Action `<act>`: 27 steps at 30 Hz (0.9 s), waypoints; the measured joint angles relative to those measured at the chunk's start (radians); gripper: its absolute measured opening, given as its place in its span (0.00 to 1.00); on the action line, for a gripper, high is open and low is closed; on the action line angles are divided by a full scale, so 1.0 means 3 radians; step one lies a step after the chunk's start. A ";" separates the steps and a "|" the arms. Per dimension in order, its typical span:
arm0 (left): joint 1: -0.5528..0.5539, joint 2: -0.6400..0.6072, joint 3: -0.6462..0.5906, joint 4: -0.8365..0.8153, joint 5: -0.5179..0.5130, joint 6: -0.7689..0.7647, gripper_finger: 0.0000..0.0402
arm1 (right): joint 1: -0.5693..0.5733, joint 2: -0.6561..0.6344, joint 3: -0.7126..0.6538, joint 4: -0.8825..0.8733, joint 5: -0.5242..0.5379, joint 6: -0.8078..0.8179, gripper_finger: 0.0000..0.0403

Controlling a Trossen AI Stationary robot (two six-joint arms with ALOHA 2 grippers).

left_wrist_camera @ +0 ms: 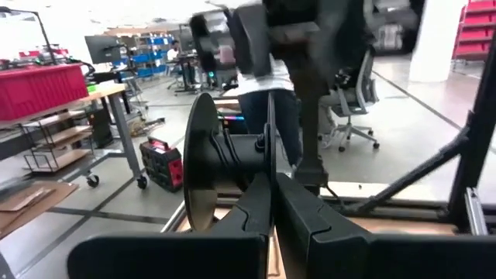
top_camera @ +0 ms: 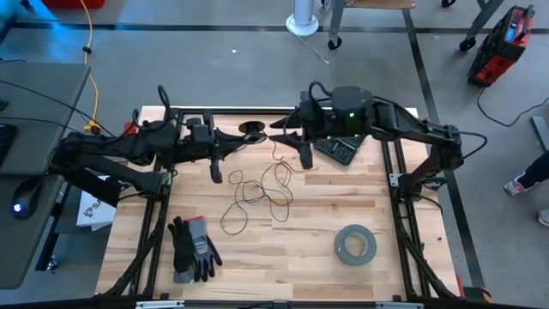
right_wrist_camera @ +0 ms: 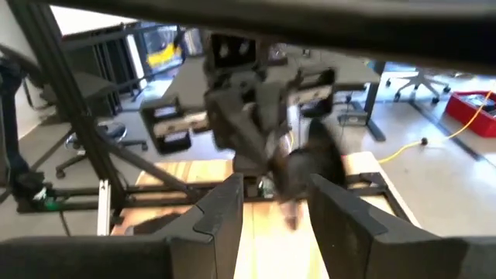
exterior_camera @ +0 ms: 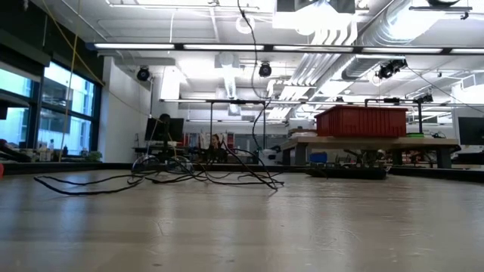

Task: Coil cords
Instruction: Coil the black wire on the black spool

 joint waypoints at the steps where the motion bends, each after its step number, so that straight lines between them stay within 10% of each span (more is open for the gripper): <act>1: 0.0000 0.0005 0.0000 0.0023 -0.0001 0.0000 0.01 | 0.0000 0.0022 -0.0002 -0.0020 0.0000 0.0000 0.34; 19: -0.0010 0.0077 0.0000 0.0066 0.0086 -0.0027 0.01 | 0.0016 0.0125 -0.0005 -0.0117 0.0075 -0.0097 0.34; 27: -0.0007 0.0123 0.0000 0.0067 0.0090 -0.0028 0.01 | 0.0045 0.0124 -0.0005 -0.0120 0.0073 -0.0272 0.18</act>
